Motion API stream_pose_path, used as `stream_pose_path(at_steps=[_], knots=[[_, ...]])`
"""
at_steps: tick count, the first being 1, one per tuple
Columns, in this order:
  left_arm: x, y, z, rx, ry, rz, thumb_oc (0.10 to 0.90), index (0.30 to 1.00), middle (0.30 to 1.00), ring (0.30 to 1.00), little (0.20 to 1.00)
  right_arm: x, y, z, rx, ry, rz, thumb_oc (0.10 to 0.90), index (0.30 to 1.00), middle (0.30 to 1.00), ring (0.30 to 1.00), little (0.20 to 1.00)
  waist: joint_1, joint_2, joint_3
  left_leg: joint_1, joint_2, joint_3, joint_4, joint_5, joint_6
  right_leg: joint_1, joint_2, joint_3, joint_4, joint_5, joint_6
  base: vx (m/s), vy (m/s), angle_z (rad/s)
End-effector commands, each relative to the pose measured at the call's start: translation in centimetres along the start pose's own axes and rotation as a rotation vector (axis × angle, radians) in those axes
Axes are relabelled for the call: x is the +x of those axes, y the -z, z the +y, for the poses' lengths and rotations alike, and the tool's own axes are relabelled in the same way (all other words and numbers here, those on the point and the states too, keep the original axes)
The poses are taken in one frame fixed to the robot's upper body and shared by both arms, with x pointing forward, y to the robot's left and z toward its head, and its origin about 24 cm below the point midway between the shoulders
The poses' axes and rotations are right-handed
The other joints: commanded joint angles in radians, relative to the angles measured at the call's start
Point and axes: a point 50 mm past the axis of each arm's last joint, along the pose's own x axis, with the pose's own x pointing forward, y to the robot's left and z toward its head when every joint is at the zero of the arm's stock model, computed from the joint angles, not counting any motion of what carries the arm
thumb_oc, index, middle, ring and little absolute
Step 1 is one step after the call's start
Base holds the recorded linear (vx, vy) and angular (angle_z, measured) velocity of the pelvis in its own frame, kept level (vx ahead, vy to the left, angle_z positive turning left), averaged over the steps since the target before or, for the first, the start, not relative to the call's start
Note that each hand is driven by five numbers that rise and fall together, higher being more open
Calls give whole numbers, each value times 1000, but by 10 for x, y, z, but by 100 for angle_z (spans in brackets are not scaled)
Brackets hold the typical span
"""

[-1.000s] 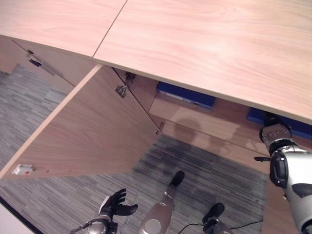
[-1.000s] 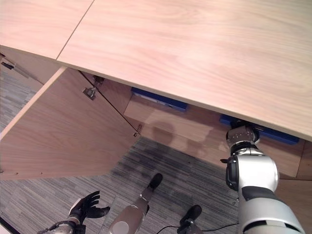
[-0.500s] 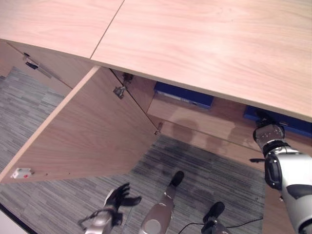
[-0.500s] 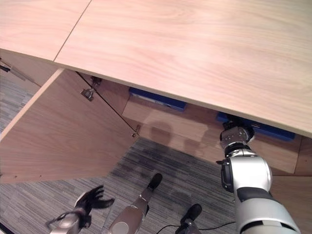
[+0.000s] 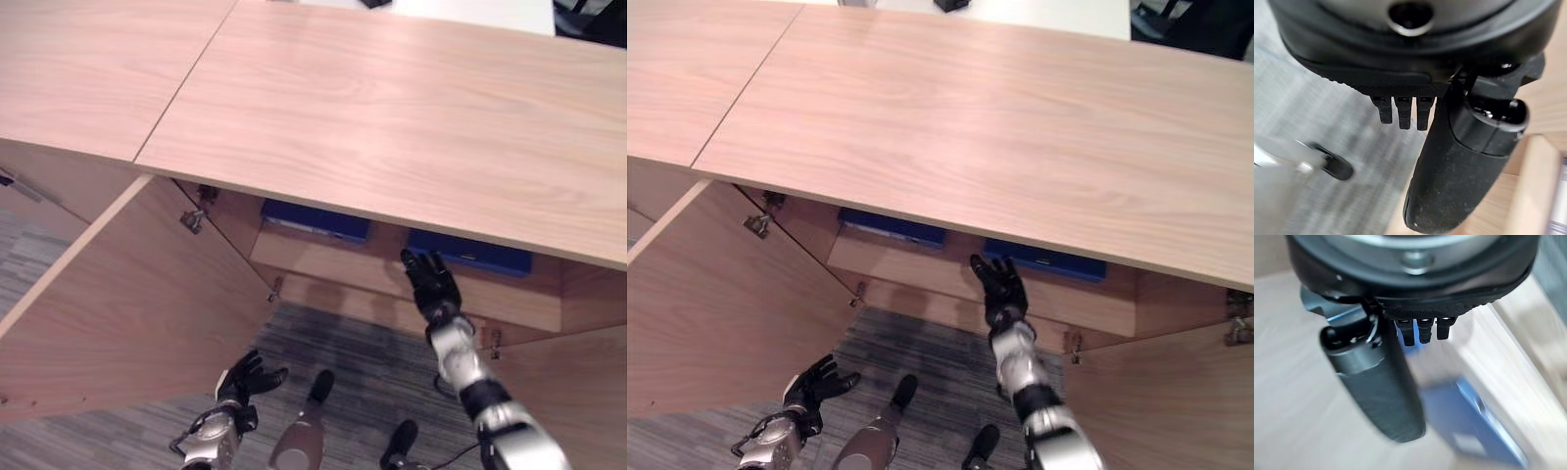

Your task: Put the empty folder in the office cabinet

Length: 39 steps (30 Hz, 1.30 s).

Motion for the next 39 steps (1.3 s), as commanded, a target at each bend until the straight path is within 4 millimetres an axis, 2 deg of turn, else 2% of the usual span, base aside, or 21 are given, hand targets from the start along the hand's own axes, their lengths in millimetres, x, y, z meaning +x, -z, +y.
stream_pose_path(at_steps=[1, 2, 3, 5, 16, 21, 26, 29, 32, 33, 35, 36, 37, 38, 39], knots=[[1, 0, 13, 4, -38, -4, 800, 900, 900, 900, 900, 7, -45, 11, -105, -139, -174, 800, 900, 900, 900, 900, 8, 6, -93, 100, 43, -8, -9, -138, -28, 64, -22, -39, 90, -135, 53, 41, 56, -22], [-1, 4, 17, -6, -50, 9, 800, 900, 900, 900, 900, -6, -35, 4, -109, -185, -138, 800, 900, 900, 900, 900, -20, 4, -113, 124, 44, 7, -9, -144, -25, 78, -24, -31, 84, -130, 55, 26, 42, -17], [-1, 4, 17, -6, -50, 9, 800, 900, 900, 900, 900, -6, -35, 4, -109, -185, -138, 800, 900, 900, 900, 900, -20, 5, -112, 124, 44, 7, -9, -144, -25, 78, -24, -31, 84, -130, 55, 34, 45, -11], [-2, 7, 21, -3, -53, 19, 800, 900, 900, 900, 900, -17, -21, -5, -154, -205, -71, 800, 900, 900, 900, 900, -39, 4, -127, 148, 48, 22, -9, -150, -25, 91, -23, -20, 80, -130, 55, 13, 7, -25], [-11, 25, 35, -35, -85, 70, 800, 900, 900, 900, 900, -37, 1, -16, -181, -267, 52, 800, 900, 900, 900, 900, -68, 12, -151, 196, 56, 68, -9, -157, -29, 122, -20, 16, 49, -117, 54, -11, -9, -13], [-14, 30, 40, -40, -97, 81, 800, 900, 900, 900, 900, -45, 10, -17, -285, -333, 143, 800, 900, 900, 900, 900, -75, 17, -155, 213, 60, 77, -9, -153, -33, 139, -17, 22, 43, -118, 49, -34, -44, -12], [-17, 35, 41, -53, -105, 84, 800, 900, 900, 900, 900, -50, 13, -27, -579, -367, 216, 800, 900, 900, 900, 900, -75, 31, -146, 222, 70, 78, -9, -137, -50, 161, -10, 18, 23, -121, 42, -39, -72, -1], [-16, 32, 35, -68, -87, 63, 800, 900, 900, 900, 900, -48, 12, -27, -829, -427, 245, 800, 900, 900, 900, 900, -61, 44, -131, 226, 78, 71, -9, -123, -63, 175, -2, 12, 13, -126, 35, -48, -83, 2], [-18, 35, 33, -93, -78, 58, 800, 900, 900, 900, 900, -47, 15, -32, -977, -455, 288, 800, 900, 900, 900, 900, -49, 61, -116, 225, 87, 62, -9, -105, -74, 185, 5, 0, 7, -137, 30, -53, -49, 9], [-17, 33, 32, -98, -76, 46, 800, 900, 900, 900, 900, -43, 11, -31, -1034, -455, 270, 800, 900, 900, 900, 900, -41, 74, -98, 208, 93, 49, -9, -59, -89, 184, 7, -11, 7, -143, 31, -155, -25, 23], [-16, 30, 26, -121, -68, 23, 800, 900, 900, 900, 900, -41, 10, -34, -1167, -460, 270, 800, 900, 900, 900, 900, -19, 79, -76, 159, 90, 40, -9, -36, -104, 177, -4, -46, 7, -147, 32, -164, -2, 19], [-16, 30, 26, -121, -67, 23, 800, 900, 900, 900, 900, -41, 10, -34, -1168, -460, 270, 800, 900, 900, 900, 900, -22, 79, -79, 154, 87, 37, -9, -32, -102, 174, -6, -49, 7, -145, 33, -251, 76, 34], [-16, 27, 23, -157, -73, 2, 800, 900, 900, 900, 900, -35, -4, -42, -1354, -430, 238, 800, 900, 900, 900, 900, -26, 80, -57, 100, 119, 218, -5, 15, -93, 161, -30, -117, 7, -143, 37, -196, 67, 67], [-16, 27, 23, -157, -74, 2, 800, 900, 900, 900, 900, -35, -4, -42, -1355, -430, 238, 800, 900, 900, 900, 900, -25, 79, -57, 100, 119, 219, -5, 15, -93, 160, -31, -115, 7, -143, 37, -211, 36, 120], [-15, 24, 21, -155, -65, -11, 800, 900, 900, 900, 900, -34, -5, -47, -1387, -396, 234, 800, 900, 900, 900, 900, -44, 67, -60, 107, 162, 356, -3, 7, -88, 165, -38, -139, 7, -158, 39, -91, -18, 156]])
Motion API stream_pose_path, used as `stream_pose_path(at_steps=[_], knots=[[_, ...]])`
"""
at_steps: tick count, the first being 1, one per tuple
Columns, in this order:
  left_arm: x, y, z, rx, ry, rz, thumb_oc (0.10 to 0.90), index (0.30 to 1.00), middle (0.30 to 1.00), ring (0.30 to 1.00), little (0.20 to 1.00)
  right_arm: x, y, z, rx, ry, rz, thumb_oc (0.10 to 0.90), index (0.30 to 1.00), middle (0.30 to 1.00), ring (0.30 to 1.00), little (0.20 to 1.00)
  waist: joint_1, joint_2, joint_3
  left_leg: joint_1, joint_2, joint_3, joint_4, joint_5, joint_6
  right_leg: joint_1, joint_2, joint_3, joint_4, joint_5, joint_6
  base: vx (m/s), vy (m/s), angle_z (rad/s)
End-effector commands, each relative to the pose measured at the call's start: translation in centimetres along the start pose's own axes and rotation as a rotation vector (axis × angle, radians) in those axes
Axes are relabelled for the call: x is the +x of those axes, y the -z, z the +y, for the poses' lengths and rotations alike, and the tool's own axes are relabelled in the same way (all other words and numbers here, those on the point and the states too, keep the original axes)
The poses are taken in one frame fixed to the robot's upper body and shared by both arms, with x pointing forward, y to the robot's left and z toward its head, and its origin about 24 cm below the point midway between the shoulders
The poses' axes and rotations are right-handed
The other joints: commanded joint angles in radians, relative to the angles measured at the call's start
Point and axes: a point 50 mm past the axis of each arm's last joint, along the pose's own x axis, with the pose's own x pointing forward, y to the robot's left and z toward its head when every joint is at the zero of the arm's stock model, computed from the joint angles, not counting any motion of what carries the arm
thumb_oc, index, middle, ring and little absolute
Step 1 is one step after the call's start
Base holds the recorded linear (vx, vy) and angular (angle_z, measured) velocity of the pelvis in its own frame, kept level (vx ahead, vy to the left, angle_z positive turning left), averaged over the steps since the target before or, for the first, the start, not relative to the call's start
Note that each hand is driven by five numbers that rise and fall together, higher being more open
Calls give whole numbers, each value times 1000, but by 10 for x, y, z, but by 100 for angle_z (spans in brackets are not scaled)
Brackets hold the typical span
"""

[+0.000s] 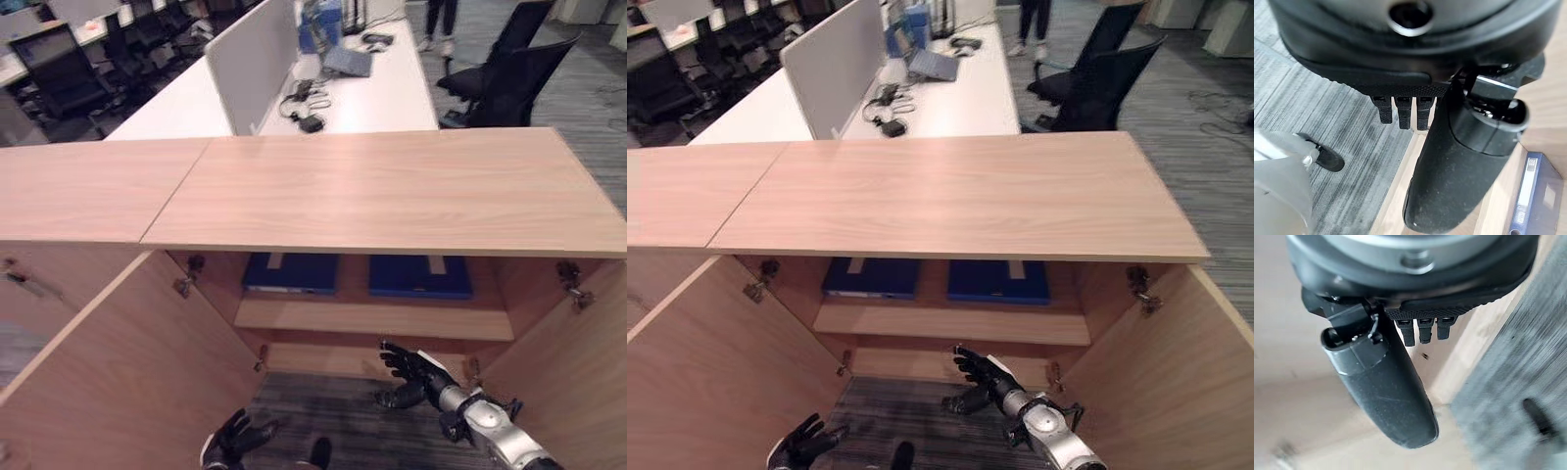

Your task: Put the empty folder in the office cabinet

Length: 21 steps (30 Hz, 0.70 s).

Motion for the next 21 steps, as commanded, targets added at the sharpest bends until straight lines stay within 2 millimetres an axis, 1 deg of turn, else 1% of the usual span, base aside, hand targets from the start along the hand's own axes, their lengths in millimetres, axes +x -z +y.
stream_pose_path(at_steps=[1, 2, 3, 4, 5, 6, 7, 8, 10, 11, 13, 14, 15, 16, 17, 18, 19, 20, 21], knots=[[12, -63, 0, 15, 6, -222, 800, 900, 900, 900, 900, 17, -63, -28, -166, 135, -233, 800, 900, 900, 900, 900, 2, -84, 59, 65, 117, 349, -11, 31, -46, 45, -87, -88, 6, -154, 62, -157, -4, 153], [11, -69, -3, 34, 22, -246, 800, 900, 900, 900, 900, 17, -58, -30, -157, 166, -212, 800, 900, 900, 900, 900, -11, -85, 56, 72, 147, 433, -5, 46, -48, 47, -91, -117, 6, -148, 58, -200, 36, 111], [10, -73, -4, 46, 30, -266, 800, 900, 900, 900, 900, 17, -53, -31, -145, 195, -192, 800, 900, 900, 900, 900, -18, -85, 52, 83, 173, 496, 3, 53, -52, 50, -93, -147, 9, -143, 50, -181, 59, 100], [9, -78, -3, 56, 32, -289, 800, 900, 900, 900, 900, 16, -46, -30, -121, 216, -171, 800, 900, 900, 900, 900, -24, -88, 45, 95, 193, 546, 18, 45, -52, 56, -99, -183, 13, -134, 45, -137, 113, 158], [7, -84, -3, 80, 37, -318, 800, 900, 900, 900, 900, 14, -32, -27, -75, 235, -124, 800, 900, 900, 900, 900, -22, -93, 36, 118, 196, 561, 59, 16, -48, 65, -112, -225, 22, -117, 34, -73, 99, 184], [7, -84, -2, 83, 36, -317, 800, 900, 900, 900, 900, 14, -32, -26, -73, 235, -123, 800, 900, 900, 900, 900, -24, -94, 36, 116, 196, 558, 63, 14, -48, 67, -113, -228, 22, -117, 34, -25, 166, 163], [6, -88, -4, 125, 46, -338, 800, 900, 900, 900, 900, 12, -19, -19, -31, 240, -88, 800, 900, 900, 900, 900, -15, -100, 21, 147, 168, 529, 66, -42, -41, 70, -135, -266, 53, -103, 33, -1, 105, 93], [6, -87, -4, 128, 46, -336, 800, 900, 900, 900, 900, 11, -18, -19, -29, 240, -87, 800, 900, 900, 900, 900, -17, -101, 20, 147, 166, 525, 65, -44, -39, 73, -138, -271, 56, -104, 35, -7, 179, 93], [3, -90, -7, 159, 62, -355, 800, 900, 900, 900, 900, 8, -8, -13, 6, 249, -54, 800, 900, 900, 900, 900, -11, -107, 4, 159, 138, 496, 37, -64, -21, 77, -160, -302, 84, -93, 46, 19, 235, 86], [4, -94, -12, 194, 72, -368, 800, 900, 900, 900, 900, 9, -6, -10, 20, 256, -47, 800, 900, 900, 900, 900, -7, -113, 3, 158, 122, 477, 32, -76, -8, 78, -168, -300, 104, -85, 49, 40, 275, 76], [5, -101, -11, 230, 56, -385, 800, 900, 900, 900, 900, 11, -4, -6, 55, 273, -37, 800, 900, 900, 900, 900, 7, -133, 2, 156, 93, 450, 25, -98, 17, 82, -194, -312, 144, -81, 60, 21, 317, 91], [4, -114, -12, 256, 57, -423, 800, 900, 900, 900, 900, 13, -5, -4, 94, 292, -43, 800, 900, 900, 900, 900, 29, -157, 8, 147, 59, 417, 33, -128, 47, 80, -235, -325, 205, -79, 77, 17, 382, 91], [5, -120, -11, 266, 48, -437, 800, 900, 900, 900, 900, 14, -5, -1, 117, 299, -39, 800, 900, 900, 900, 900, 36, -167, 9, 145, 41, 405, 36, -145, 61, 78, -255, -326, 238, -77, 85, 70, 579, 101], [5, -134, -4, 269, 8, -466, 800, 900, 900, 900, 900, 23, -11, 6, 155, 294, -41, 800, 900, 900, 900, 900, 49, -189, 23, 159, -17, 383, 41, -189, 107, 51, -344, -321, 368, -23, 130, 76, 404, 78], [4, -134, -3, 270, 7, -467, 800, 900, 900, 900, 900, 23, -11, 7, 155, 294, -42, 800, 900, 900, 900, 900, 49, -192, 25, 161, -21, 384, 40, -191, 109, 50, -351, -319, 374, -22, 134, 78, 384, 81], [3, -137, -1, 269, -4, -479, 800, 900, 900, 900, 900, 24, -11, 10, 172, 292, -40, 800, 900, 900, 900, 900, 52, -197, 33, 169, -35, 377, 38, -197, 117, 38, -370, -304, 415, 12, 153, 11, 136, 47], [3, -138, 2, 272, -17, -482, 800, 900, 900, 900, 900, 24, -11, 11, 196, 294, -42, 800, 900, 900, 900, 900, 53, -199, 39, 173, -40, 368, 34, -199, 125, 13, -360, -258, 451, 8, 157, 17, 190, 6], [3, -138, 3, 260, -16, -483, 800, 900, 900, 900, 900, 24, -12, 14, 227, 288, -51, 800, 900, 900, 900, 900, 42, -199, 43, 179, -48, 349, 25, -197, 127, -11, -323, -194, 460, -12, 153, 8, 163, -3], [2, -137, 1, 247, -10, -486, 800, 900, 900, 900, 900, 24, -12, 15, 245, 288, -56, 800, 900, 900, 900, 900, 32, -197, 44, 186, -52, 333, 12, -190, 125, -39, -276, -123, 454, -50, 148, -25, 145, 31]])
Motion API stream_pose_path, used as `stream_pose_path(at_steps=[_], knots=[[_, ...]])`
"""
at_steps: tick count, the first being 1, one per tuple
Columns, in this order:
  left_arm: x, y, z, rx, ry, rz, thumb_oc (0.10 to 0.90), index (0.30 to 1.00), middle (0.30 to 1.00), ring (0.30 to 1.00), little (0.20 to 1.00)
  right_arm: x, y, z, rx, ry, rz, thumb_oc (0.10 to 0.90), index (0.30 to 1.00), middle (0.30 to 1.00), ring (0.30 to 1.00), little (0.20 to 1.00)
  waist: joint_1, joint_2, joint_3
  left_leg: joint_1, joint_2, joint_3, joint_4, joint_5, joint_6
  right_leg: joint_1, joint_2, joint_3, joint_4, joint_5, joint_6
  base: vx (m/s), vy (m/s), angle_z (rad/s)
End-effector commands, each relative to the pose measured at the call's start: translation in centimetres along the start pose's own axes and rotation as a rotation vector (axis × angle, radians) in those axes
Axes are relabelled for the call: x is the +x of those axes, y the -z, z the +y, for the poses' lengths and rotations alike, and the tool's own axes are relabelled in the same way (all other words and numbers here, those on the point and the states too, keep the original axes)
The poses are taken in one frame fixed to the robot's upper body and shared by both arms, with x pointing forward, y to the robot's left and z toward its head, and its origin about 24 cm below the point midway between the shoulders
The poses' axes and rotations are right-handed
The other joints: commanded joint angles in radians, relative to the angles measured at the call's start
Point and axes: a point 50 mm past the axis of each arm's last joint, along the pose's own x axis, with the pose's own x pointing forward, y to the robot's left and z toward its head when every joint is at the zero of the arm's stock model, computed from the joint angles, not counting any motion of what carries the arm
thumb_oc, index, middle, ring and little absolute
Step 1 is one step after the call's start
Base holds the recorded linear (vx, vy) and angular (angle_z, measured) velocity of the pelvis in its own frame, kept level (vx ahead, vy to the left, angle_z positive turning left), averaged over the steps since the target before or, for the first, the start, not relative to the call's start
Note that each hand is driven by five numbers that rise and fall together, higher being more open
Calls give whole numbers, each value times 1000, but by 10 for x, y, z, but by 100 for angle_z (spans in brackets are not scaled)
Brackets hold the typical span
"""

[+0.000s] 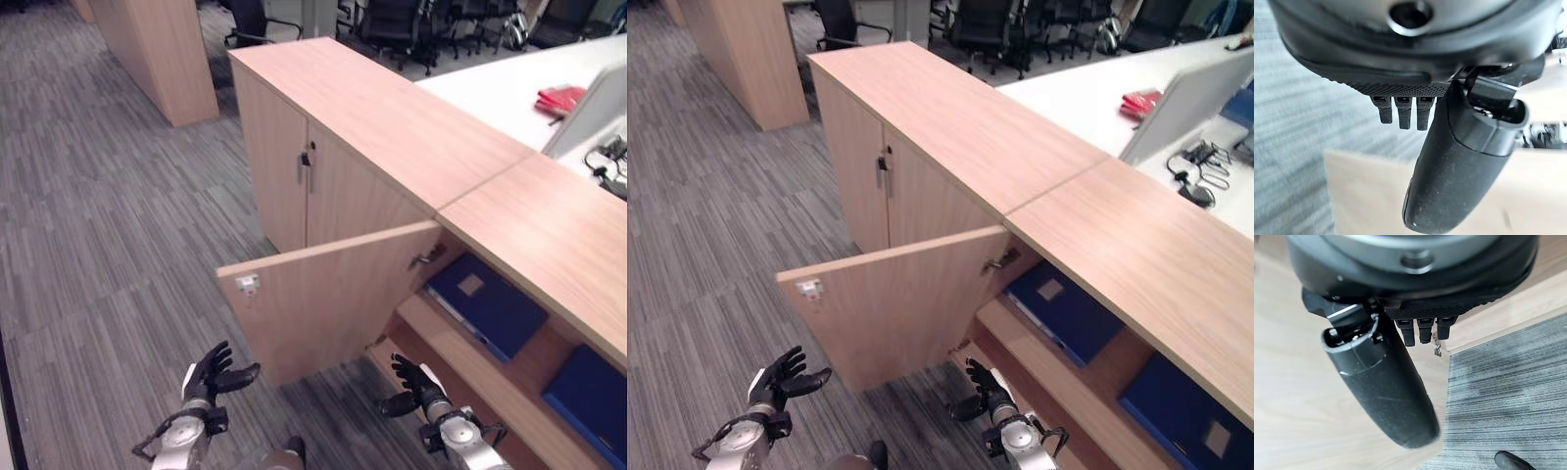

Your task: Put the empty folder in the office cabinet

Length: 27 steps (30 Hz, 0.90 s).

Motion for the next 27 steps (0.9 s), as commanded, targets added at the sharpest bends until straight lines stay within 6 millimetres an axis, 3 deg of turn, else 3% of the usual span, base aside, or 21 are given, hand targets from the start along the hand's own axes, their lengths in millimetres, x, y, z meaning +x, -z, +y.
stream_pose_path(at_steps=[1, 2, 3, 6, 7, 8, 9, 11, 13, 22, 27], knots=[[7, -37, -21, -39, 54, -186, 800, 900, 900, 900, 900, 0, -26, -29, 57, 89, -135, 800, 900, 900, 900, 900, -35, 59, 2, 47, 59, -102, -81, -35, -106, -148, 206, 224, -79, -151, -7, -19, 92, 77], [5, -38, -27, -42, 77, -194, 800, 900, 900, 900, 900, -2, -24, -31, 82, 101, -138, 800, 900, 900, 900, 900, -53, 64, 9, 40, 48, -145, -84, -25, -110, -170, 275, 289, -120, -196, -20, -11, 61, 108], [4, -40, -31, -41, 95, -206, 800, 900, 900, 900, 900, -3, -23, -33, 108, 111, -139, 800, 900, 900, 900, 900, -62, 65, 13, 40, 33, -177, -92, -21, -110, -181, 308, 322, -159, -203, -27, 49, 5, 94], [4, -39, -42, -17, 133, -208, 800, 900, 900, 900, 900, -6, -16, -34, 164, 140, -124, 800, 900, 900, 900, 900, -76, 65, 16, 38, 10, -251, -101, -19, -114, -171, 335, 326, -237, -206, -49, 78, 12, 120], [3, -48, -58, 704, 651, -175, 800, 900, 900, 900, 900, -8, -13, -38, 130, 54, -119, 800, 900, 900, 900, 900, -158, 89, 0, 50, 3, -237, -113, -25, -115, -181, 351, 386, -256, -198, -37, 77, 35, 81], [-16, 17, -19, 307, 255, -34, 800, 900, 900, 900, 900, -14, -2, -31, 274, 113, -129, 800, 900, 900, 900, 900, -104, 79, 10, 43, -6, -259, -107, -21, -110, -148, 349, 379, -307, -188, -45, 30, 7, 80], [-16, 8, -14, 235, 230, -84, 800, 900, 900, 900, 900, -18, -1, -38, 235, 146, -137, 800, 900, 900, 900, 900, -87, 73, 10, 36, -8, -279, -102, -19, -113, -134, 351, 369, -326, -185, -47, 7, -120, 45], [-10, 12, 0, 108, 113, -49, 800, 900, 900, 900, 900, -20, 10, -39, 211, 175, -93, 800, 900, 900, 900, 900, -51, 56, -18, 42, -10, -292, -107, -21, -123, -85, 361, 346, -378, -184, -54, 115, -110, 20], [-9, 8, -1, 109, 102, -66, 800, 900, 900, 900, 900, -20, 14, -37, 207, 178, -75, 800, 900, 900, 900, 900, -44, 54, -23, 45, -10, -298, -106, -22, -125, -75, 364, 343, -391, -182, -56, 75, -72, 19], [-13, -25, -9, 77, 154, -225, 800, 900, 900, 900, 900, -25, 27, -46, 198, 210, -9, 800, 900, 900, 900, 900, -35, 70, -37, 39, -3, -335, -106, -12, -150, -25, 380, 298, -460, -181, -71, 24, -86, 13], [-13, -28, -13, 66, 164, -238, 800, 900, 900, 900, 900, -27, 31, -51, 199, 223, 4, 800, 900, 900, 900, 900, -45, 85, -33, 46, 6, -339, -106, -8, -164, -9, 388, 295, -478, -186, -80, -1, -108, 0]])
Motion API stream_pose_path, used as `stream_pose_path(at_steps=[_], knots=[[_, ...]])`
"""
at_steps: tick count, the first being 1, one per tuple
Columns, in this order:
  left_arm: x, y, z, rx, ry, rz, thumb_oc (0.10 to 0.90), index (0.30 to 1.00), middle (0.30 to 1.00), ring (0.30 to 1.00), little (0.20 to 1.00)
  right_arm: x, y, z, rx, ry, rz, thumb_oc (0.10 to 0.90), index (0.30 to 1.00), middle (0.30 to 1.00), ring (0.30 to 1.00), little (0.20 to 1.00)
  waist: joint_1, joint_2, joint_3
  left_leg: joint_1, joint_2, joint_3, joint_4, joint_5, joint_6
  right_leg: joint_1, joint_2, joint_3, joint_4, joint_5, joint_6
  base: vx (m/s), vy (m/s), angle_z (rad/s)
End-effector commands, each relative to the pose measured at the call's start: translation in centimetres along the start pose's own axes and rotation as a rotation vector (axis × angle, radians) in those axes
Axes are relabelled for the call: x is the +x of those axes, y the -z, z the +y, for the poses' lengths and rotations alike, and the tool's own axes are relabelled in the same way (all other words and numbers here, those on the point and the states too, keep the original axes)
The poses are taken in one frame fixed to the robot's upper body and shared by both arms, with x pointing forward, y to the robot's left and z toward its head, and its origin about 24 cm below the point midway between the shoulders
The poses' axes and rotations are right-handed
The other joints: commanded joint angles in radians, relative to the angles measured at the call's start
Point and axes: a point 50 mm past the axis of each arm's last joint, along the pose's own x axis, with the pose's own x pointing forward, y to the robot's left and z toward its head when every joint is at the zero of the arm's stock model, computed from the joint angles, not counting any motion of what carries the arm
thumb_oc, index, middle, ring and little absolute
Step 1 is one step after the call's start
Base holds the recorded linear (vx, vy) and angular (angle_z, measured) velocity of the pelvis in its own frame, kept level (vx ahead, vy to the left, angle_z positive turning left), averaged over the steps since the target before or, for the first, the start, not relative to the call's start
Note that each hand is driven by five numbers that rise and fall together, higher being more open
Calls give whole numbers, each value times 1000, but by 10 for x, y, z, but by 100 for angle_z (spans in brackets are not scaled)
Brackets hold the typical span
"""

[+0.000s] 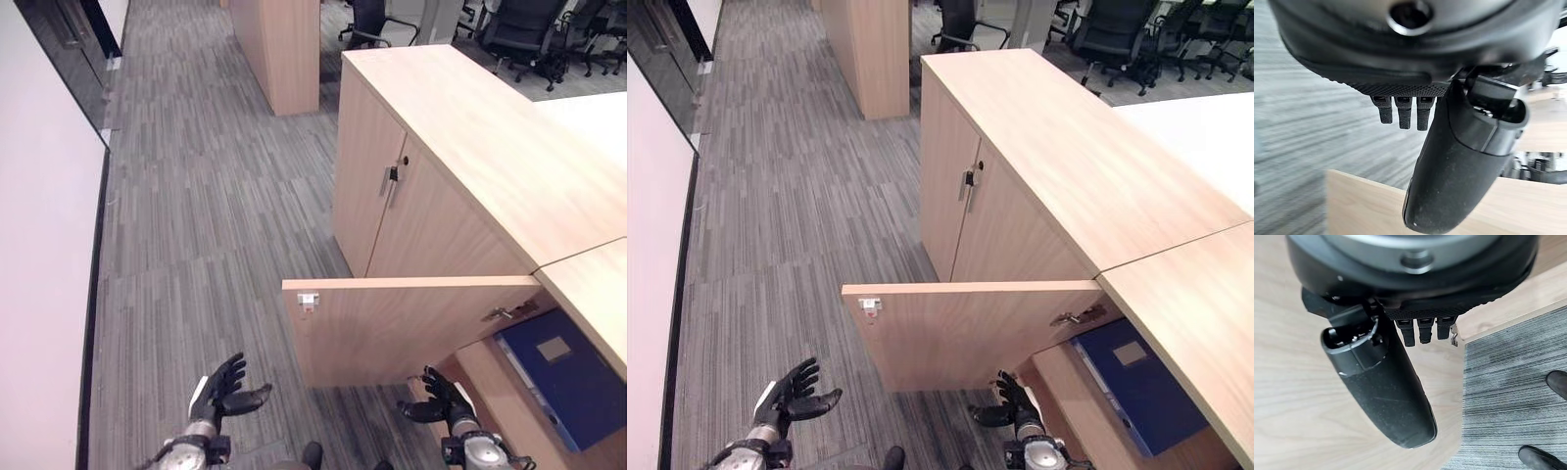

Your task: Put the empty folder in the office cabinet

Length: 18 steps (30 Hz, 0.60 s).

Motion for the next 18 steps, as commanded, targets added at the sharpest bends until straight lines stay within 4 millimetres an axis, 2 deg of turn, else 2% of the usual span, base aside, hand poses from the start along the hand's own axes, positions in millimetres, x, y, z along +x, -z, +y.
stream_pose_path(at_steps=[1, 9, 10, 11, 12, 17, 18], knots=[[14, -39, 7, -21, -15, -176, 800, 900, 900, 900, 900, 2, -20, -19, -40, 36, -101, 800, 900, 900, 900, 900, -5, 24, -34, -24, 60, -17, -3, -48, -98, 62, -9, -19, 23, -129, 50, -27, -132, -3], [17, -55, -9, -64, 33, -251, 800, 900, 900, 900, 900, 2, -23, -30, -69, 56, -100, 800, 900, 900, 900, 900, -32, 74, -16, -57, 89, -16, -5, -1, -144, 48, 0, -19, 8, -145, 35, -32, -120, 7], [19, -62, -11, -72, 42, -275, 800, 900, 900, 900, 900, 3, -26, -33, -82, 57, -104, 800, 900, 900, 900, 900, -34, 84, -3, -85, 100, -16, 3, 26, -162, 38, -2, -18, 8, -147, 34, -61, -58, 2], [19, -62, -11, -72, 42, -275, 800, 900, 900, 900, 900, 3, -26, -33, -82, 57, -104, 800, 900, 900, 900, 900, -34, 84, -3, -85, 100, -17, 3, 27, -162, 38, -2, -18, 8, -147, 34, -135, -52, 1], [23, -73, -13, -79, 46, -308, 800, 900, 900, 900, 900, 5, -31, -39, -110, 67, -113, 800, 900, 900, 900, 900, -34, 83, 9, -124, 102, -14, 27, 39, -182, 22, -17, -27, 8, -141, 38, -83, -18, 0], [23, -83, -12, -89, 50, -350, 800, 900, 900, 900, 900, 7, -39, -45, -161, 67, -128, 800, 900, 900, 900, 900, -36, 77, 2, -114, 100, -32, 66, -12, -176, -15, -29, -10, 8, -124, 37, -111, 3, -5], [23, -83, -11, -90, 54, -352, 800, 900, 900, 900, 900, 7, -39, -48, -161, 74, -123, 800, 900, 900, 900, 900, -48, 77, -8, -79, 104, -36, 105, -48, -169, -30, -38, 8, 8, -112, 33, -119, 109, -30]])
